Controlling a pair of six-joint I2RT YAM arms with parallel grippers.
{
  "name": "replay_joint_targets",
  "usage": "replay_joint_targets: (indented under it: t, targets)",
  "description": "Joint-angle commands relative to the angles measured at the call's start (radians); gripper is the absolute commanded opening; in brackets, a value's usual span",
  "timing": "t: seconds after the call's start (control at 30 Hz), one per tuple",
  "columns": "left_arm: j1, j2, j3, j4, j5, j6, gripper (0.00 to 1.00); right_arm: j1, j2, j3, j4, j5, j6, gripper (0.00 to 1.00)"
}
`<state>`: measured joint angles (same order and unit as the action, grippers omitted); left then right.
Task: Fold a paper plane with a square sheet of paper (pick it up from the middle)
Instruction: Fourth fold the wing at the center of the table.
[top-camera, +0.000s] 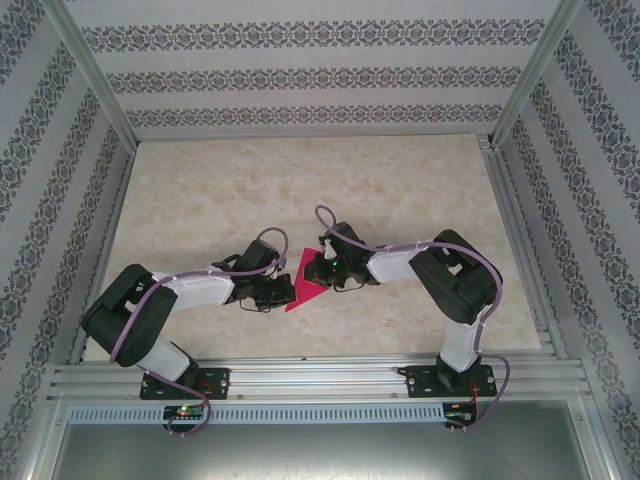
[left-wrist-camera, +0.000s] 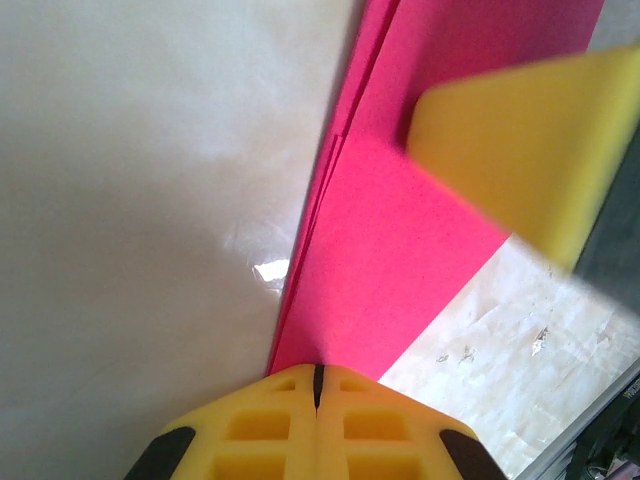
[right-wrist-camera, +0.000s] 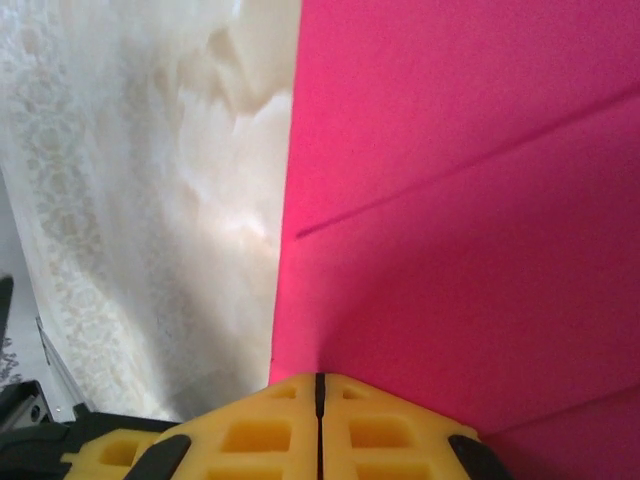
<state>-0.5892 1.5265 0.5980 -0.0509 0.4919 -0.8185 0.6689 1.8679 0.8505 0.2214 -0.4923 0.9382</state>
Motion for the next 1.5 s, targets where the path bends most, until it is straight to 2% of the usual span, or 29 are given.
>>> replay_joint_targets:
  t: [0.0,0.23,0.5,0.7,0.87,1.0,1.23,1.47]
  targets:
    - [-0.009,0.015,-0.056,-0.145,-0.067,0.013,0.04,-0.091,0.049,0.015,-0.046,0.122,-0.06,0.07]
    - [-0.009,0.01,-0.056,-0.148,-0.071,0.016,0.04,-0.164,0.037,0.043,-0.064,0.1,-0.083,0.08]
    - [-0.009,0.019,-0.046,-0.152,-0.061,0.026,0.04,-0.209,-0.065,0.126,-0.263,0.142,-0.203,0.09]
    - [-0.009,0.026,-0.032,-0.159,-0.072,0.027,0.04,-0.133,-0.135,0.085,-0.179,0.097,-0.135,0.1]
    - [-0.009,0.029,-0.024,-0.168,-0.066,0.031,0.04,-0.031,-0.104,0.079,-0.131,0.12,-0.083,0.11]
    - [-0.009,0.034,-0.022,-0.169,-0.064,0.033,0.04,-0.024,-0.03,0.055,-0.069,0.123,-0.055,0.11]
    - [-0.009,0.029,-0.026,-0.176,-0.065,0.038,0.04,-0.117,0.02,-0.001,-0.024,0.119,-0.082,0.1]
    - [-0.009,0.032,-0.02,-0.178,-0.063,0.038,0.04,-0.222,-0.033,-0.008,-0.038,0.086,-0.125,0.11]
